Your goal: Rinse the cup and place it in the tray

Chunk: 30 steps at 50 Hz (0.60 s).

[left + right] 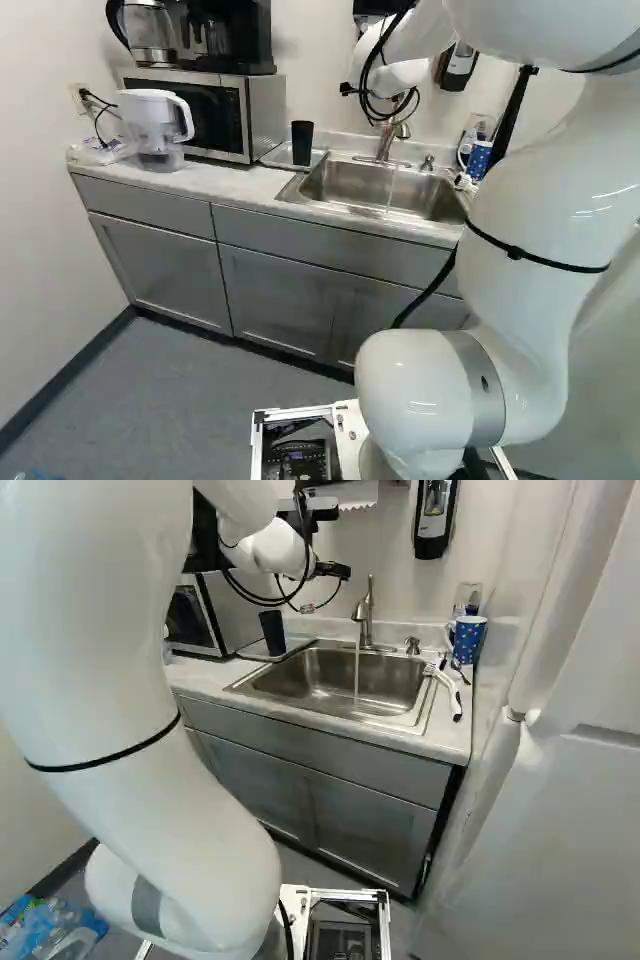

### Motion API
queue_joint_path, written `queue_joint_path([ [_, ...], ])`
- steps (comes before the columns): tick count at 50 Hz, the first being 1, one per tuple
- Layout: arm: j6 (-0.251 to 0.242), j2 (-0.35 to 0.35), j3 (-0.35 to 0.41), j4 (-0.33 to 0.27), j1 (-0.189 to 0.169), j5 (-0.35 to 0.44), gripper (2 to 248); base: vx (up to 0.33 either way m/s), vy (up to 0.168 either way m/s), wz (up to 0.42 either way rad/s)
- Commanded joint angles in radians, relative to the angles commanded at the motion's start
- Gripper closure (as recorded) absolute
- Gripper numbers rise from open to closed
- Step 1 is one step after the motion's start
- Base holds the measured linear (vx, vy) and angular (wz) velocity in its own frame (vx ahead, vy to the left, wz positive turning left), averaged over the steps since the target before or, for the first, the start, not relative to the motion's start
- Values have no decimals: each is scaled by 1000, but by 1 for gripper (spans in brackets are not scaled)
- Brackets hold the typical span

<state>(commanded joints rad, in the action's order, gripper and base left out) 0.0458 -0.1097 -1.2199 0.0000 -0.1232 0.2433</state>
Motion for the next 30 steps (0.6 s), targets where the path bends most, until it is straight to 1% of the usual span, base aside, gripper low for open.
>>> queue_joint_path([
  [19,0,-33,-74,0,-20,0,3,0,0,0],
  [30,0,-47,-93,0,-36,0,3,0,0,0],
])
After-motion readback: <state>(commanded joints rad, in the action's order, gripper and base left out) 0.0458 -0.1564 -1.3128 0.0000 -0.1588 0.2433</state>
